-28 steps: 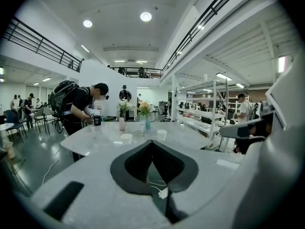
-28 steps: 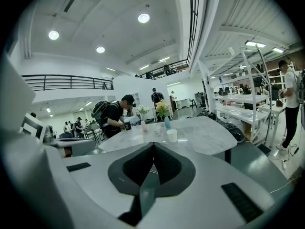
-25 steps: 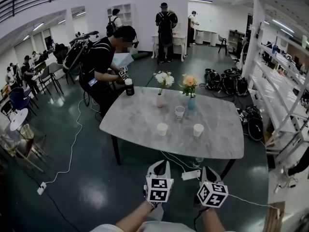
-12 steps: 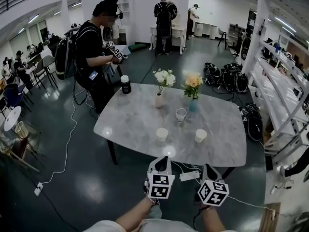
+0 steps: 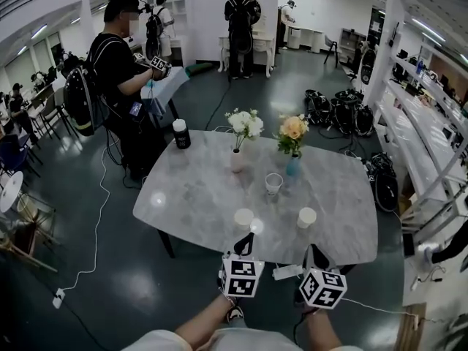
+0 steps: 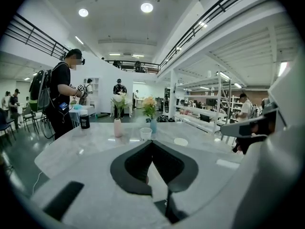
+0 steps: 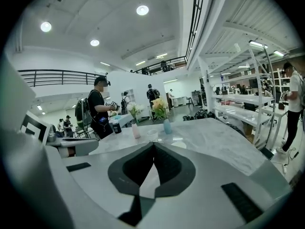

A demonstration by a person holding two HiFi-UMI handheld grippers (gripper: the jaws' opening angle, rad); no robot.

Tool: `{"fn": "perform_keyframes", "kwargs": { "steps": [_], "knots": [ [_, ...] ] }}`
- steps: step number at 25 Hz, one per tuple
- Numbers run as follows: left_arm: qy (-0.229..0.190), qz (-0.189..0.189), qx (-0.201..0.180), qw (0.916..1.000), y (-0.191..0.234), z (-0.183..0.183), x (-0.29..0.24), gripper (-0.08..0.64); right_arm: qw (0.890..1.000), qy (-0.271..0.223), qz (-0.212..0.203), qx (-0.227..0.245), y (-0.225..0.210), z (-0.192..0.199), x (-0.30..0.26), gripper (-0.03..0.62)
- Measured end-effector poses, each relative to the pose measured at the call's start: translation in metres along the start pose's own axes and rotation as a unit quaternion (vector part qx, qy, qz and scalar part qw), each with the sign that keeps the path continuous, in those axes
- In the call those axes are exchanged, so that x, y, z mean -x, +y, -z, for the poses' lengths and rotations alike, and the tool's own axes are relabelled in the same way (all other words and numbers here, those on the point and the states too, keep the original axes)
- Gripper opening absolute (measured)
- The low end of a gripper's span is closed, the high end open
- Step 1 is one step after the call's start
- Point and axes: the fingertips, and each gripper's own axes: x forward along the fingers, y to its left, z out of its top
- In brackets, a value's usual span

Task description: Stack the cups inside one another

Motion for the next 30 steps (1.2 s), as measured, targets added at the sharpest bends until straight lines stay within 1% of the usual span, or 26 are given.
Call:
{"fn": "perform_keyframes", "kwargs": {
  "steps": [5, 11, 14, 17, 20, 24, 27, 30],
  "knots": [
    [0.009, 0.020, -0.006, 0.9997, 0.006, -0.007, -0.025, -0.005, 1.000, -0.001, 0.013, -0.009, -0.002, -0.007, -0.025, 0.008],
    [0.014, 0.024, -0.008, 0.9996, 0.012, -0.009, -0.041, -0.005, 1.000, 0.009, 0.019, -0.016, -0.005, -0.005, -0.040, 0.008],
    [0.020, 0.019, -0.005, 0.9996, 0.014, -0.005, -0.047, -0.005, 1.000, 0.017, 0.016, -0.017, -0.007, -0.002, -0.048, 0.008],
    [0.028, 0.010, 0.005, 0.9995, 0.020, 0.000, -0.054, -0.005, 1.000, 0.024, 0.005, -0.015, -0.006, 0.000, -0.062, 0.008],
    [0.028, -0.004, 0.009, 0.9996, 0.025, 0.002, -0.065, -0.005, 0.999, 0.028, -0.014, -0.009, -0.005, -0.002, -0.081, 0.008],
    [0.029, -0.026, 0.025, 0.9989, 0.029, -0.007, -0.078, -0.005, 0.999, 0.030, -0.045, 0.006, -0.002, -0.018, -0.107, 0.008],
    [0.027, -0.033, 0.022, 0.9989, 0.026, -0.016, -0.086, -0.005, 0.998, 0.024, -0.056, 0.012, -0.006, -0.032, -0.117, 0.008],
    [0.020, -0.040, 0.017, 0.9988, 0.026, -0.024, -0.093, -0.005, 0.998, 0.023, -0.064, 0.004, -0.010, -0.036, -0.124, 0.008]
  ]
}}
